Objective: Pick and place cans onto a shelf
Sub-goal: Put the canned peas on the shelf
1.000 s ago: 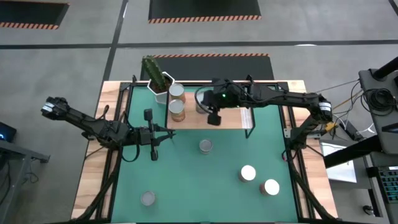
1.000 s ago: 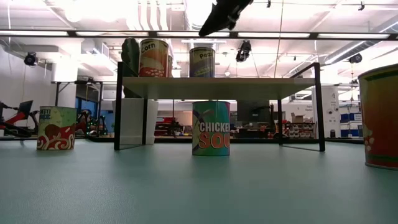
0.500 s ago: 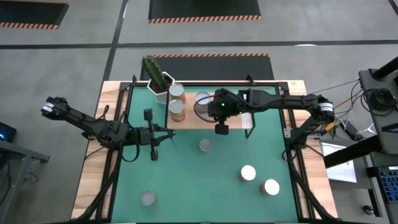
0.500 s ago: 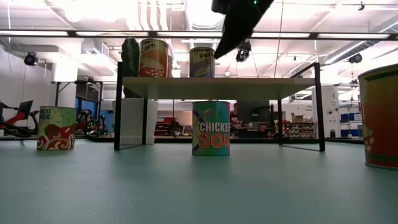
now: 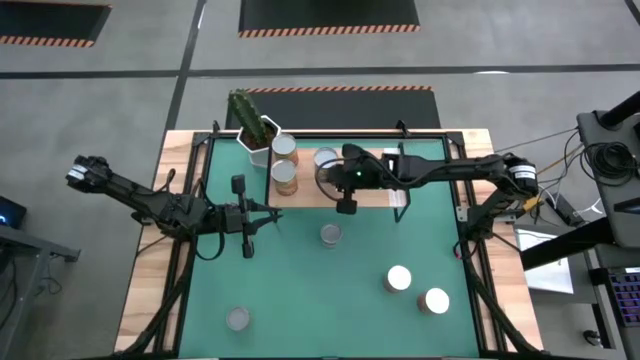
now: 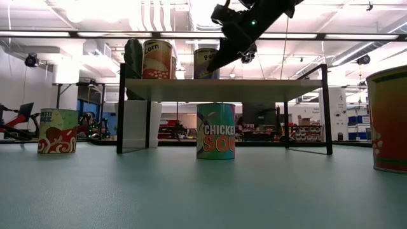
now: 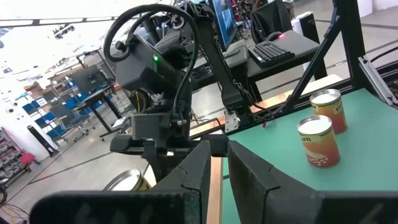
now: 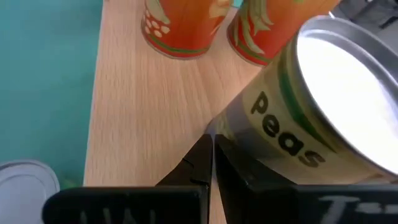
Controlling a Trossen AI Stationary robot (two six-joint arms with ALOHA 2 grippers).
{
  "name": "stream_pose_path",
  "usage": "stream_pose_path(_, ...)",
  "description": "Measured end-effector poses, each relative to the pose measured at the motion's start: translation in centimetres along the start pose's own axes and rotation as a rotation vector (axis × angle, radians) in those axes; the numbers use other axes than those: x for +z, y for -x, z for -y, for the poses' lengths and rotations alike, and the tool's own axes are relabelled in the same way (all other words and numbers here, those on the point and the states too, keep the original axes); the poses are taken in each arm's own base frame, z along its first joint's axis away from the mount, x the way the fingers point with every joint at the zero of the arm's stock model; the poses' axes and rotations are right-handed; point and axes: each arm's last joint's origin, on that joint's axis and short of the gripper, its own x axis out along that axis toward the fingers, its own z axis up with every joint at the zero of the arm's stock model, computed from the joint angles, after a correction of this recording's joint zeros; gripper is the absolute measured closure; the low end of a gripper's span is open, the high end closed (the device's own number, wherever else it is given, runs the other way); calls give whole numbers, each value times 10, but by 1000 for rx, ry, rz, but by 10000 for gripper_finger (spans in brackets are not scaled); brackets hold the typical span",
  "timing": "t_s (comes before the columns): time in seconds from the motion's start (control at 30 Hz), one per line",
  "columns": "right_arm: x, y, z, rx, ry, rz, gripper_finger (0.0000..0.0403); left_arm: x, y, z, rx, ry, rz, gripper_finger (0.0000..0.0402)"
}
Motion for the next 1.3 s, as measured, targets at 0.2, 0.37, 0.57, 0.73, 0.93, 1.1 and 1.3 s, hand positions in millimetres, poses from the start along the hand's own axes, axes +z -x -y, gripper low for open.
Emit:
stream_pose_path(0.2, 6, 0, 2, -26, -4, 59, 394, 0, 0, 0, 0, 0, 1, 364)
stream_pose_path(0.37, 10, 0, 3, -47, -10, 102, 394, 0, 0, 0, 0, 1, 1, 364)
stream_pose_path(0.57, 15, 0, 4, -60, -18, 150, 394, 0, 0, 0, 1, 1, 1, 364)
stream_pose_path(0.73, 17, 0, 6, -97, -20, 168, 394, 1, 0, 0, 3, 5, 7, 364)
stream_pose_path(0.93, 18, 1, 6, -109, -12, 174, 394, 1, 0, 0, 4, 9, 10, 364)
stream_pose_path(1.1, 25, 10, -5, -92, 34, 214, 394, 1, 0, 0, 4, 17, 10, 364)
stream_pose_path(1.3, 32, 29, -24, -56, 99, 281, 394, 1, 0, 0, 4, 64, 10, 364)
